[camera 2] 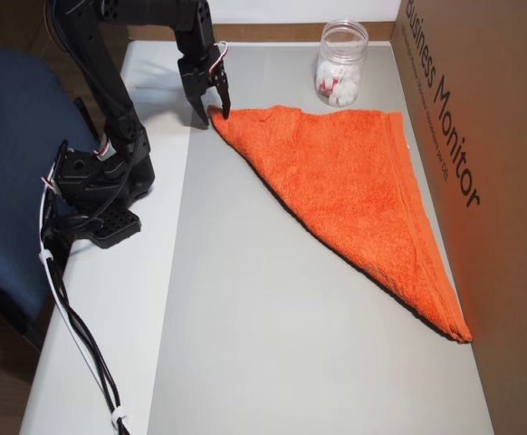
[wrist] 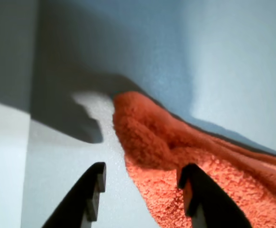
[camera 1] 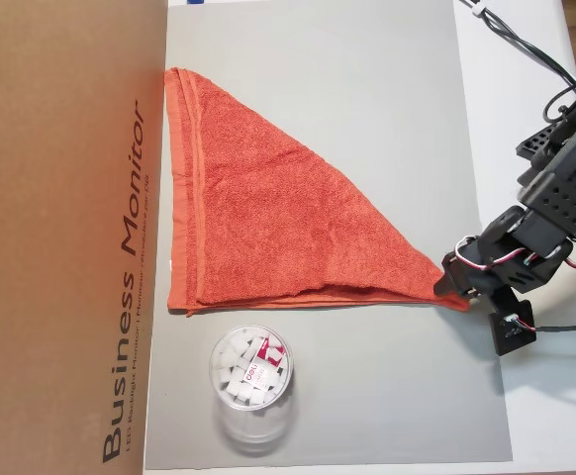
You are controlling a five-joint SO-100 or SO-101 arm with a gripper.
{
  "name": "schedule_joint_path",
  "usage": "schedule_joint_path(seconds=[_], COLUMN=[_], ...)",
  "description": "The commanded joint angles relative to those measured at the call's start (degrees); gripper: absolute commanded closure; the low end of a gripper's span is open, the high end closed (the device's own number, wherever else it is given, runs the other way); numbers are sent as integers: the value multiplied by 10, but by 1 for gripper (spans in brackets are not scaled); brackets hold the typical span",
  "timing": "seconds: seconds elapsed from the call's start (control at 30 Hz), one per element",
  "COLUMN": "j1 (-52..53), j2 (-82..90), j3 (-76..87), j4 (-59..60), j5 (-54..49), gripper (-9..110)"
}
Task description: Fold the blanket.
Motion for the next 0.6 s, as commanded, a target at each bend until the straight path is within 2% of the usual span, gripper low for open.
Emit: schedule_joint_path(seconds=[0.0, 0.17, 0.37, 0.57], j1=[-9, -10, 0, 1], j2=[10, 0, -2, -1], j3=[-20, -16, 11, 28], j4=[-4, -8, -87, -87], j5=[5, 5, 5, 5], gripper=[87, 87, 87, 87])
